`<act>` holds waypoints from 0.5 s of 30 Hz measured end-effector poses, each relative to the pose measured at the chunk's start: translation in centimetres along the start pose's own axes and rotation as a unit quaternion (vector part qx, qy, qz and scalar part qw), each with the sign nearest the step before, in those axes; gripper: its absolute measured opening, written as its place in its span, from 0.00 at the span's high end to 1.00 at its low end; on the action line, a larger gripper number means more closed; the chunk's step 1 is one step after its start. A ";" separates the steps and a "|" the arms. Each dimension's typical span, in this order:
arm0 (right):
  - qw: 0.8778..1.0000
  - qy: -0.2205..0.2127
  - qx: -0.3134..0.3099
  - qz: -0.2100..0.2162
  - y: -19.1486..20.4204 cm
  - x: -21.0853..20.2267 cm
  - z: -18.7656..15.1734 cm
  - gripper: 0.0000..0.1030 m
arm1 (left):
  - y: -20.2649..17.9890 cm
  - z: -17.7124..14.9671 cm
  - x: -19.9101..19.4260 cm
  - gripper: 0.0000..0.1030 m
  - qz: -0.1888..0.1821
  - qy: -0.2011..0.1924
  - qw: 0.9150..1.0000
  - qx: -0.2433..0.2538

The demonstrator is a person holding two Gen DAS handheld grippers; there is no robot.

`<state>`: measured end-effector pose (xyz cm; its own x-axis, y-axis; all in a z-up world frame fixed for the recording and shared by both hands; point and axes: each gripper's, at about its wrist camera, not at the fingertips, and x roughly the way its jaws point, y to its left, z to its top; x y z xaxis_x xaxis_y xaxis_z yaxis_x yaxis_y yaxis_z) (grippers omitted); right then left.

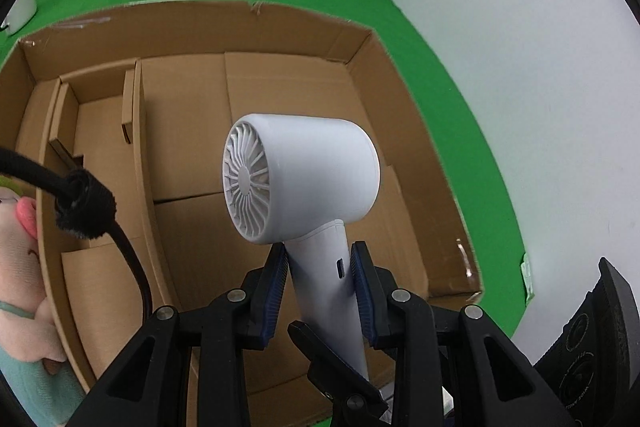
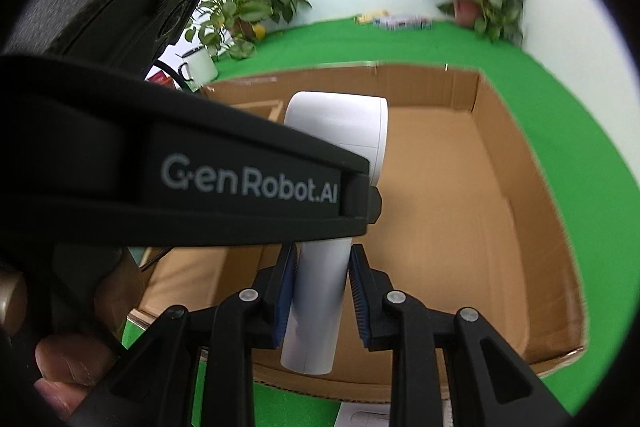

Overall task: Organize objects
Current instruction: 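Lift the hair dryer with the right tool and carry it over the large box, then lower the hair dryer into the large box beside the brown insert and open the right tool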

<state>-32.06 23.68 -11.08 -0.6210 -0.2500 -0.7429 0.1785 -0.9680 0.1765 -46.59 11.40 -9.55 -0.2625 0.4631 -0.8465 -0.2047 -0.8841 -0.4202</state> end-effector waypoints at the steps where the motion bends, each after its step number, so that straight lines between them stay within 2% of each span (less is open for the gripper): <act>1: 1.000 0.004 0.002 0.003 -0.1 0.5 -0.1 0.76 | 0.1 0.2 0.4 0.71 0.001 0.003 1.000 -0.002; 5: 1.000 0.023 0.005 0.012 0.0 1.2 0.7 0.76 | 0.6 0.5 2.1 0.71 0.008 0.017 1.000 -0.015; 9: 0.999 0.045 0.013 0.026 -0.2 2.5 0.1 0.76 | 1.5 -0.2 4.1 0.71 0.017 0.038 0.999 -0.031; 15: 0.996 0.065 0.035 0.054 -1.2 3.3 0.1 0.76 | 0.7 0.7 5.7 0.70 0.053 0.068 0.996 -0.032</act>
<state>-34.42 23.99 -13.66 -0.4964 -0.3523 -0.7933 0.1833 -0.9359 0.3009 -48.93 13.44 -14.43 -0.1492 0.3587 -0.9215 -0.1209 -0.9315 -0.3430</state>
